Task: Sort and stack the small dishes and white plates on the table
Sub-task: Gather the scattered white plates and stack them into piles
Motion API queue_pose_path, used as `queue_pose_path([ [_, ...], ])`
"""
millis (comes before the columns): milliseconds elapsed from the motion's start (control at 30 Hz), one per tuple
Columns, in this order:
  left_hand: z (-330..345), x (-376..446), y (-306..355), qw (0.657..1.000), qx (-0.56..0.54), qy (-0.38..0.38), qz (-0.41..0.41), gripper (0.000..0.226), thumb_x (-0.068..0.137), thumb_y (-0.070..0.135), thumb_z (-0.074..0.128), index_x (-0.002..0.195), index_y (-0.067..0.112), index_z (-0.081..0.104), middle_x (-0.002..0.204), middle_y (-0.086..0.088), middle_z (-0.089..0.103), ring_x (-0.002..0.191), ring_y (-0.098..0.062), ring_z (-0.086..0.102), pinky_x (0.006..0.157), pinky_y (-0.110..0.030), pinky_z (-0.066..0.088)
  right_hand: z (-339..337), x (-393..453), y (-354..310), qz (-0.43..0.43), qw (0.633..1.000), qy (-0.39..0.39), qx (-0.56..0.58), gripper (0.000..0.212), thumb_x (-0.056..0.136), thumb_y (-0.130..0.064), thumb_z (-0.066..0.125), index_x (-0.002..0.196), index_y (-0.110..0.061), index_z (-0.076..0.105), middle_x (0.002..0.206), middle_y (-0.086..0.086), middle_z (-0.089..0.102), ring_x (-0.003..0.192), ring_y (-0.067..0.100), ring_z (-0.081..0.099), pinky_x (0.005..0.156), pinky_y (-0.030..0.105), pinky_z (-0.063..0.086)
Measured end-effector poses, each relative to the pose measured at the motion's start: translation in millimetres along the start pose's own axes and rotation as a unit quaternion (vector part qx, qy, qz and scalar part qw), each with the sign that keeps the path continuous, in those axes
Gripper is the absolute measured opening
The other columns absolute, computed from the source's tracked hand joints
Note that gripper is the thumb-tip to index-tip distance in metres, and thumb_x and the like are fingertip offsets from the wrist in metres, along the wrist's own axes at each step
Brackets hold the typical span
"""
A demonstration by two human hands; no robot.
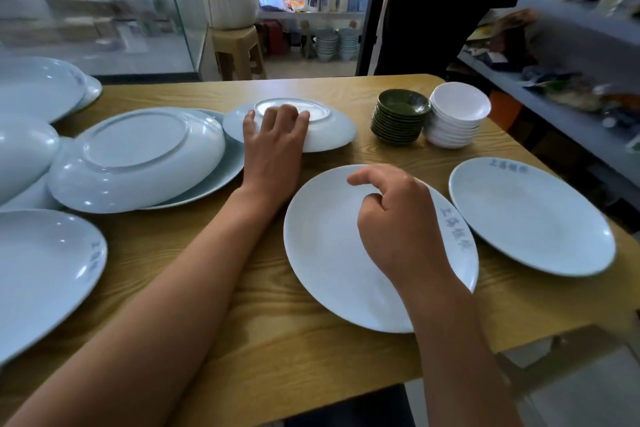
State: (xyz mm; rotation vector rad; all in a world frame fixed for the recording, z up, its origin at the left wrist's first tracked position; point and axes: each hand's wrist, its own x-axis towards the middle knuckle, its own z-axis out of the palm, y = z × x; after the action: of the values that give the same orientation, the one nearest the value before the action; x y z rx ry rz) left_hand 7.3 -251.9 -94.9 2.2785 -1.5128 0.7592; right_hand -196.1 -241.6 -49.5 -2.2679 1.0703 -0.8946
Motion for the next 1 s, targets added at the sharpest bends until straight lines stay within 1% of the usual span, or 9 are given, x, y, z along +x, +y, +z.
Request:
queue_pose_path([
  [133, -13.0, 6.0, -3.8, 0.996, -0.052, 0.07, -0.014, 0.06, 0.075, 0.021, 0.075, 0.13, 0.012, 0.052, 0.124, -0.013, 0.052, 0.113, -0.033, 0.045, 0.094, -0.05, 0.042, -3.6, -5.4, -4.1, -0.002, 1.0, -0.001, -0.002, 0.038, 0.088, 0.002, 0.049, 0.114, -0.017, 0.069, 0.122, -0.002, 0.066, 0.116, 0.01, 0.057, 0.096, 0.02, 0.043],
  [333, -41.3, 3.4, -1.0, 0.958, -0.202, 0.171, -0.115, 0.053, 0.082, -0.009, 0.056, 0.13, 0.014, 0.056, 0.119, -0.009, 0.053, 0.108, -0.027, 0.047, 0.083, -0.041, 0.049, -6.7, -10.2, -9.5, 0.001, 1.0, 0.005, -0.001, 0.036, 0.09, -0.005, 0.055, 0.117, -0.025, 0.068, 0.125, -0.009, 0.064, 0.108, -0.002, 0.052, 0.09, 0.011, 0.038],
  [467, -67.5, -7.7, 1.1, 0.908, -0.33, 0.199, -0.166, 0.047, 0.091, -0.002, 0.053, 0.134, 0.017, 0.054, 0.118, -0.006, 0.052, 0.105, -0.015, 0.046, 0.083, -0.022, 0.044, -4.4, -14.7, -15.7, -0.002, 1.0, 0.007, 0.005, 0.035, 0.091, -0.018, 0.061, 0.123, -0.033, 0.062, 0.128, -0.013, 0.061, 0.1, -0.006, 0.046, 0.086, 0.002, 0.027],
  [633, -118.0, -24.2, 20.1, 0.849, -0.423, 0.22, -0.228, 0.04, 0.099, 0.014, 0.043, 0.136, 0.027, 0.051, 0.115, 0.001, 0.049, 0.1, -0.004, 0.043, 0.073, -0.003, 0.038, -1.2, -23.7, -27.2, -0.027, 0.999, -0.021, 0.031, 0.055, 0.09, -0.035, 0.063, 0.139, -0.04, 0.04, 0.142, -0.016, 0.047, 0.125, 0.003, 0.045, 0.102, 0.015, 0.03],
  [700, -135.7, -27.3, 27.4, 0.789, -0.508, 0.213, -0.273, 0.038, 0.098, 0.015, 0.043, 0.131, 0.03, 0.055, 0.116, 0.003, 0.055, 0.104, -0.01, 0.05, 0.078, -0.014, 0.045, 0.3, -26.3, -30.3, -0.039, 0.998, -0.038, 0.044, 0.069, 0.088, -0.039, 0.065, 0.145, -0.044, 0.026, 0.148, -0.018, 0.038, 0.131, 0.003, 0.039, 0.101, 0.015, 0.027],
  [800, -157.7, -33.8, 36.3, 0.589, -0.71, 0.152, -0.355, 0.032, 0.099, 0.009, 0.044, 0.123, 0.025, 0.057, 0.115, 0.001, 0.065, 0.107, -0.02, 0.061, 0.087, -0.038, 0.054, 3.3, -29.6, -31.1, -0.088, 0.995, -0.039, 0.03, 0.083, 0.088, -0.039, 0.066, 0.148, -0.045, 0.01, 0.157, -0.018, 0.021, 0.141, 0.002, 0.024, 0.111, 0.02, 0.023],
  [900, -157.8, -42.0, 38.5, 0.398, -0.843, 0.043, -0.36, 0.038, 0.096, -0.003, 0.042, 0.131, 0.009, 0.051, 0.122, -0.015, 0.063, 0.106, -0.032, 0.064, 0.084, -0.042, 0.057, 4.0, -31.9, -22.2, -0.178, 0.984, 0.019, -0.024, 0.071, 0.093, -0.026, 0.062, 0.151, -0.031, 0.021, 0.157, -0.007, 0.028, 0.144, 0.008, 0.022, 0.118, 0.038, 0.023],
  [933, -153.0, -43.4, 38.5, 0.365, -0.858, 0.01, -0.362, 0.041, 0.095, -0.004, 0.042, 0.134, 0.006, 0.048, 0.125, -0.02, 0.061, 0.107, -0.036, 0.063, 0.08, -0.044, 0.058, 3.0, -32.5, -17.7, -0.205, 0.977, 0.041, -0.046, 0.064, 0.093, -0.018, 0.061, 0.149, -0.027, 0.031, 0.153, -0.003, 0.035, 0.143, 0.012, 0.027, 0.117, 0.044, 0.026],
  [1000, -147.4, -47.8, 41.3, 0.343, -0.858, -0.033, -0.381, 0.042, 0.095, -0.002, 0.043, 0.136, 0.005, 0.045, 0.129, -0.024, 0.057, 0.108, -0.041, 0.061, 0.074, -0.045, 0.059, -0.6, -35.9, -10.7, -0.24, 0.964, 0.07, -0.091, 0.054, 0.089, -0.008, 0.062, 0.14, -0.023, 0.048, 0.145, 0.001, 0.048, 0.138, 0.018, 0.039, 0.111, 0.049, 0.034],
])
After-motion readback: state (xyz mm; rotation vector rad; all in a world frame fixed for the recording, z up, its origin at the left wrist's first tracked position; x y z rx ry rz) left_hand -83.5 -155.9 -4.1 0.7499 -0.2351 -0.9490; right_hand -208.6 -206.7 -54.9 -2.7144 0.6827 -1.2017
